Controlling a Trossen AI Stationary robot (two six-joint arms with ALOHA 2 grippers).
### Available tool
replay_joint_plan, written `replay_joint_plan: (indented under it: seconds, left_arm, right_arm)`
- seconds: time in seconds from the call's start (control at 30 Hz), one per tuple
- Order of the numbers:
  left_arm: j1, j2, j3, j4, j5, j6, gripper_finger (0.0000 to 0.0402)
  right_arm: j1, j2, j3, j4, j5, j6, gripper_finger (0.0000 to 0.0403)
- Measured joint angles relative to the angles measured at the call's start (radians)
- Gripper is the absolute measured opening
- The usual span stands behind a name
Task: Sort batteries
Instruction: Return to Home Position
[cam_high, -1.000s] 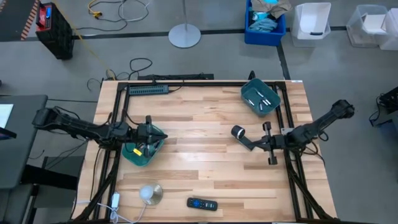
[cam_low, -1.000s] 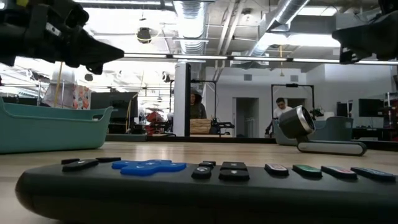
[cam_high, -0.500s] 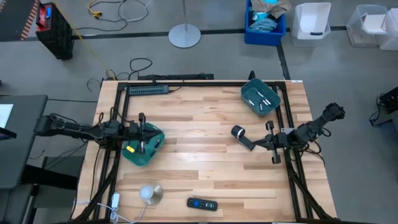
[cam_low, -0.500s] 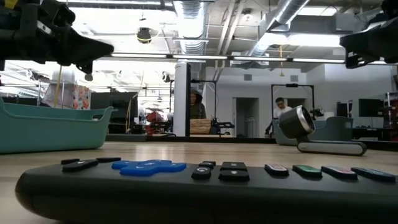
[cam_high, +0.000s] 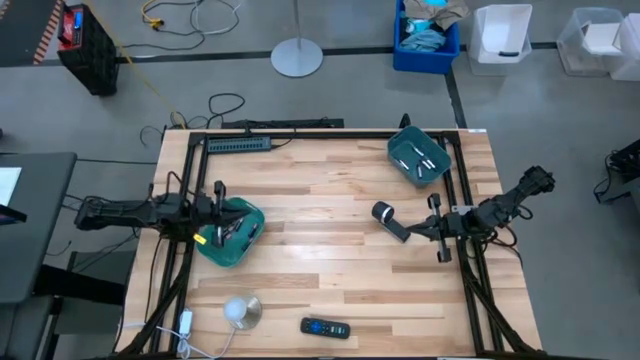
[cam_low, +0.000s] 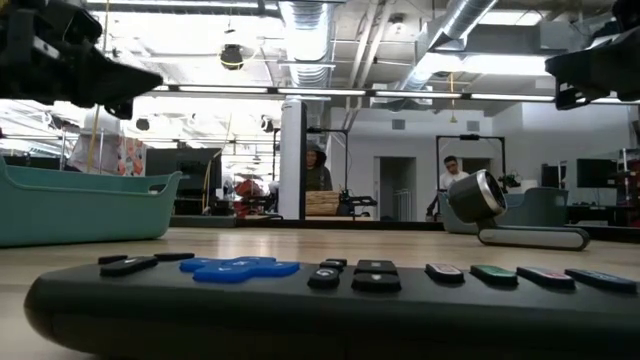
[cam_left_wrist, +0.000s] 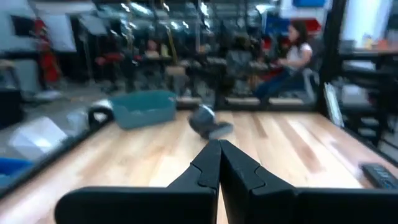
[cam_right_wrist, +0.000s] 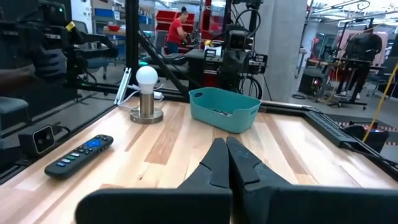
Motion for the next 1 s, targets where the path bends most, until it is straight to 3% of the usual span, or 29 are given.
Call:
replay_joint_plan:
  seconds: [0.2, 0.47, 1.0]
  left_arm:
    - [-0.003, 0.003, 0.032, -0.133, -0.002, -0.018, 0.0000]
    - [-0.003, 0.007, 0.031, -0.102, -0.008, -0.051, 0.0000]
    - [-0.003, 0.007, 0.031, -0.100, -0.008, -0.050, 0.0000]
  right_arm:
    - [0.001, 0.002, 0.000, -0.001, 0.001, 0.002, 0.0000]
    - [0.002, 0.001, 0.000, 0.000, 0.000, 0.002, 0.0000]
    - [0.002, 0.001, 0.000, 0.000, -0.001, 0.002, 0.0037]
